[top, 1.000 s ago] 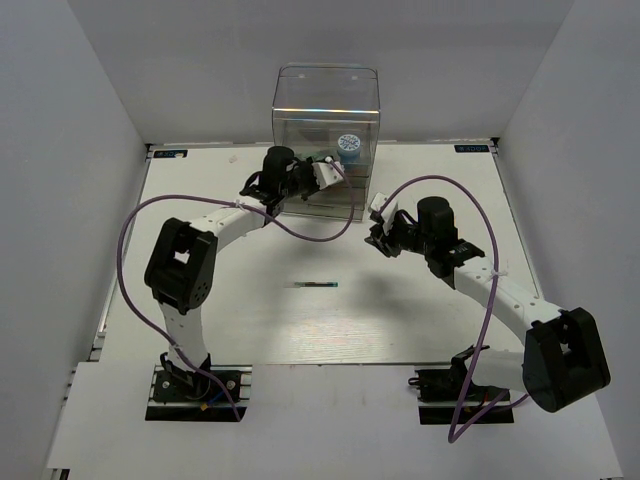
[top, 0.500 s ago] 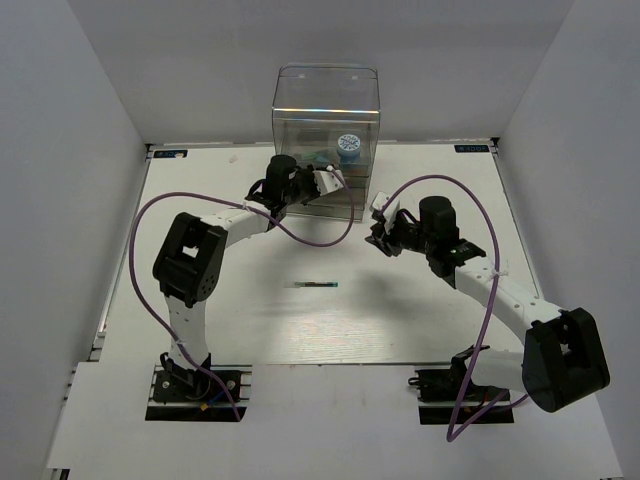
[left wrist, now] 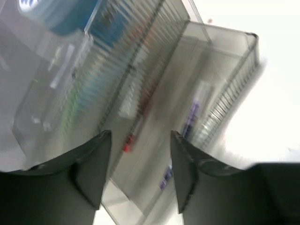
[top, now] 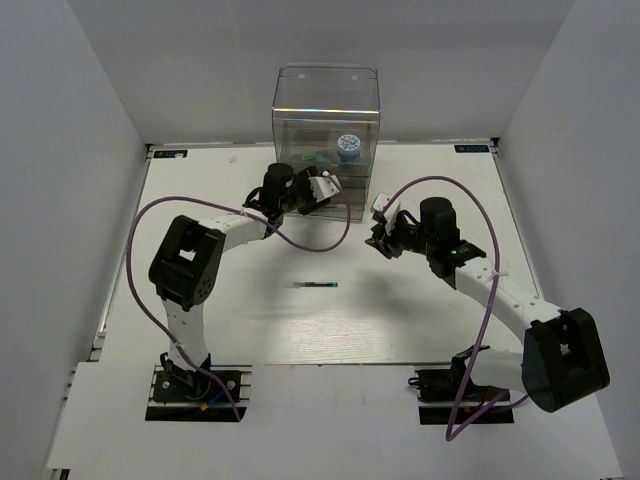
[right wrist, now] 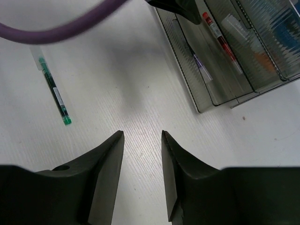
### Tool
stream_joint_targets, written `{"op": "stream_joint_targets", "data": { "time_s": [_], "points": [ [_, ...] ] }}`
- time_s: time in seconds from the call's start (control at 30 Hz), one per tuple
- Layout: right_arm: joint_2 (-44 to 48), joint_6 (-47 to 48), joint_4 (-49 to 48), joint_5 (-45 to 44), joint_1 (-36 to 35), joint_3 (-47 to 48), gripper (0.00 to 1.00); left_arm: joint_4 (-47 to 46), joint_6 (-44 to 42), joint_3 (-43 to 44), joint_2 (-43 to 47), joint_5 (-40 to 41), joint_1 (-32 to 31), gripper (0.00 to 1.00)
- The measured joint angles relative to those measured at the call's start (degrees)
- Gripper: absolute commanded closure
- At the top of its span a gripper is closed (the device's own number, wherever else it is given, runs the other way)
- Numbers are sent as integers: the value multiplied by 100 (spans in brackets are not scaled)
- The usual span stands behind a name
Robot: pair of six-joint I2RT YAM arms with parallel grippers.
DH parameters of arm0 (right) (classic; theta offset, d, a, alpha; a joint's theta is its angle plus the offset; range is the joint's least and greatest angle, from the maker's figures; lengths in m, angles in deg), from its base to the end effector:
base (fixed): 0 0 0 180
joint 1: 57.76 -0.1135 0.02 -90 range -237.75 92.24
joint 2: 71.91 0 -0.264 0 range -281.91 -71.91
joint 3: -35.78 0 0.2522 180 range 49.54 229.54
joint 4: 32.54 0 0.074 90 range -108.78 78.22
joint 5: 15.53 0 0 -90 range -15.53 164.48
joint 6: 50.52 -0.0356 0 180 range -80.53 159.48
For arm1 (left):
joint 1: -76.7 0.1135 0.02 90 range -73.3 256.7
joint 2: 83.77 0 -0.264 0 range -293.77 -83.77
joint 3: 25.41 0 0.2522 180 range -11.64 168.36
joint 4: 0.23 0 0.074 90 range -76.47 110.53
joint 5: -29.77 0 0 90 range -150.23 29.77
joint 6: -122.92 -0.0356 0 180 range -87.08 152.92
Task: Sort the stationery into containers
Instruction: Place the pen in the drawer, then pick up the pen from the center of the board.
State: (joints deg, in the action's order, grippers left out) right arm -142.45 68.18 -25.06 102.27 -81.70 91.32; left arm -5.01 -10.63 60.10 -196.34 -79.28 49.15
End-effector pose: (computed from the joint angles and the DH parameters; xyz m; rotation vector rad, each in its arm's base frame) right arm 0.2429 0.1260 0.2568 -1.1315 1.5739 0.4198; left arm 0.3896 -0.2164 0.2017 1.2974 1.4422 -0.1403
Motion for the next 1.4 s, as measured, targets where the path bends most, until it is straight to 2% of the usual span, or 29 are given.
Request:
{"op": "stream_joint_targets", "data": {
  "time_s": [0.1,0.17,0.2,0.27,0.37,0.43,0.6,0.8,1.0,1.2,1.4],
  "points": [
    [0,4,9,72,22,-52,49,-79,260,-505,420,37,0,21],
    [0,24,9,181,33,-66,46,-116,579,-929,929,61,0,18],
    [0,44,11,236,35,-66,43,-118,754,-1104,1217,63,0,13],
    [0,144,17,417,39,-79,41,-140,1152,-1370,1816,101,-2,11],
    [-11,341,59,699,44,-136,39,-105,1838,-1641,2763,203,-2,2],
    [-59,474,168,887,39,-151,38,17,2367,-1738,3270,295,7,0],
    [-232,789,415,1335,15,-151,38,1121,3493,-1788,4148,723,9,0],
    [-461,968,564,1569,-87,-151,36,2236,3934,-2483,5051,1353,11,0],
    [-669,1069,706,1563,-179,-151,36,2343,4039,-3504,5855,1851,17,0],
    [-852,1084,748,1366,-387,-142,36,2326,4061,-3554,5847,2057,48,0],
    [-1434,942,734,815,-975,83,36,2326,4089,-3556,5847,2243,76,0]
  ]
}}
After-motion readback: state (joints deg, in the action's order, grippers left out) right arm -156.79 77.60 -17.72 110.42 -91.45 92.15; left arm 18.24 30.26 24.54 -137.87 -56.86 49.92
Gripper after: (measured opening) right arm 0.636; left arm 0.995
